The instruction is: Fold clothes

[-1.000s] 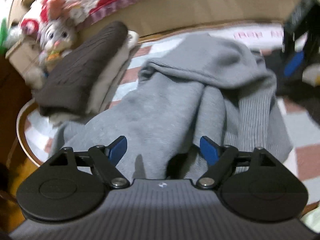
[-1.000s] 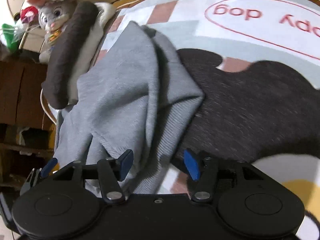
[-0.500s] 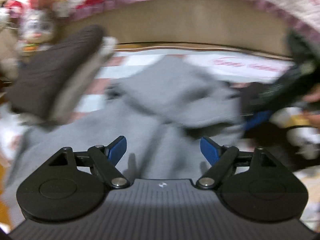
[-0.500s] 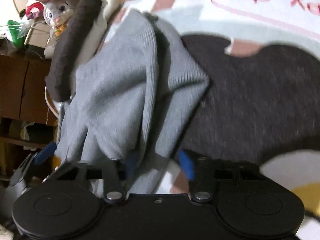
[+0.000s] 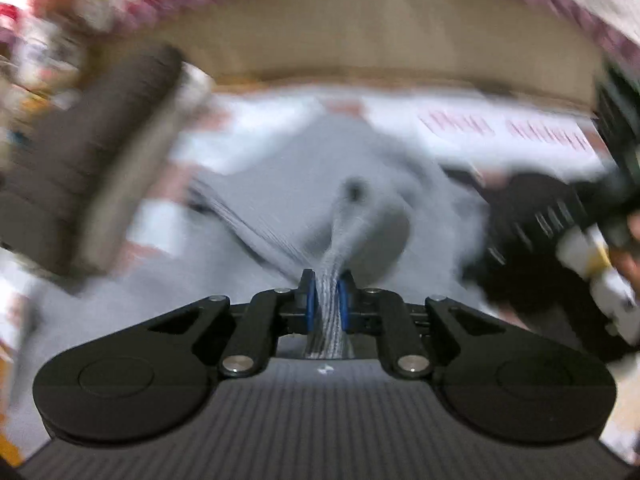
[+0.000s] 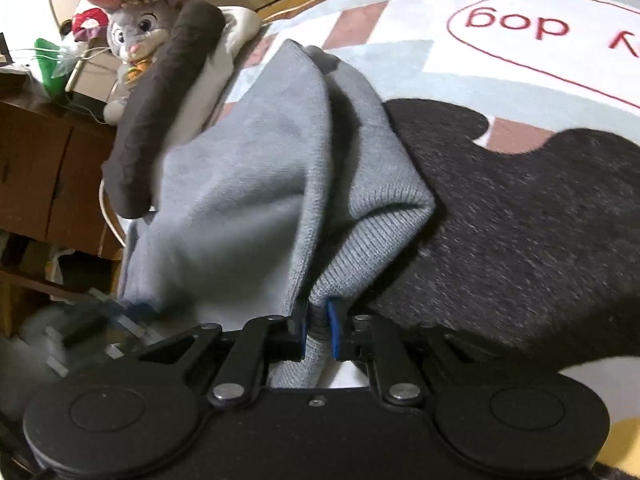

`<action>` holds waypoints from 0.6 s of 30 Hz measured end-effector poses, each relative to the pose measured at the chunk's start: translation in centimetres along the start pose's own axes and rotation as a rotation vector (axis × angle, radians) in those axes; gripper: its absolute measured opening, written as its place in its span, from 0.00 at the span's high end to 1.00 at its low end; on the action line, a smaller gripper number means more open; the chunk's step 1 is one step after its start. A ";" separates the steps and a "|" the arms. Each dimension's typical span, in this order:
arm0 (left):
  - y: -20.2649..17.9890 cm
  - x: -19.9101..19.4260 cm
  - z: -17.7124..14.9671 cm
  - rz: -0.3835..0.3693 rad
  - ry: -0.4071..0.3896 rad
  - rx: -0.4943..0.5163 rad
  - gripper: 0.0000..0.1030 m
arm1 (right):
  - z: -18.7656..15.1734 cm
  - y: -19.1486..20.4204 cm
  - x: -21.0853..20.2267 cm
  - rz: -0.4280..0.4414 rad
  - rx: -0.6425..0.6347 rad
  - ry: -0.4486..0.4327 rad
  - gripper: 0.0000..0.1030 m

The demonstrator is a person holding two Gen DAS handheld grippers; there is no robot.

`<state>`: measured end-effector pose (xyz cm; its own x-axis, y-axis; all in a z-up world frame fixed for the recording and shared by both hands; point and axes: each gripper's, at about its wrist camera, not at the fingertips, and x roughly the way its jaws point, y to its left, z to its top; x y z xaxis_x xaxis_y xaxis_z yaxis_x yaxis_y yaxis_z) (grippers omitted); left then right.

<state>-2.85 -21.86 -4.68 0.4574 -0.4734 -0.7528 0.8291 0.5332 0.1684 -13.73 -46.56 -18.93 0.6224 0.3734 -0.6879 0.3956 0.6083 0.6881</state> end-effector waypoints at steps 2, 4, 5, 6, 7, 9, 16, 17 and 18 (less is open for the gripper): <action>2.0 -1.0 1.2 0.108 -0.050 -0.003 0.89 | -0.1 0.3 0.0 -0.011 -0.005 -0.003 0.86; 4.2 -1.9 2.2 0.195 -0.096 -0.046 0.89 | -0.1 0.6 0.1 -0.029 -0.022 -0.004 0.85; 5.4 -2.4 2.6 0.237 -0.116 -0.077 0.89 | -0.2 0.7 0.1 -0.035 -0.025 -0.005 0.84; 6.3 -2.7 2.9 0.279 -0.135 -0.095 0.89 | -0.2 0.5 0.0 -0.036 -0.017 -0.008 0.83; 6.9 -2.9 3.0 0.323 -0.153 -0.089 0.89 | -0.2 0.3 0.0 -0.036 -0.008 -0.011 0.82; 7.9 -3.0 3.2 0.389 -0.170 -0.071 0.89 | -0.1 0.0 -0.1 -0.038 0.009 -0.019 0.80; 9.4 -1.2 2.0 0.407 -0.137 -0.107 0.89 | 0.5 -0.8 -0.2 -0.083 0.020 -0.161 0.53; 9.0 -0.5 1.6 0.405 -0.121 -0.092 0.90 | 0.2 -0.6 0.1 -0.076 0.004 -0.198 0.53; 8.6 0.1 1.2 0.404 -0.107 -0.077 0.90 | -0.3 0.1 0.7 -0.087 -0.064 -0.241 0.53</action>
<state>4.72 -18.12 -2.53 0.7748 -0.2836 -0.5651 0.5519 0.7394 0.3856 -13.44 -46.07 -19.38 0.7337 0.1452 -0.6637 0.4155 0.6771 0.6074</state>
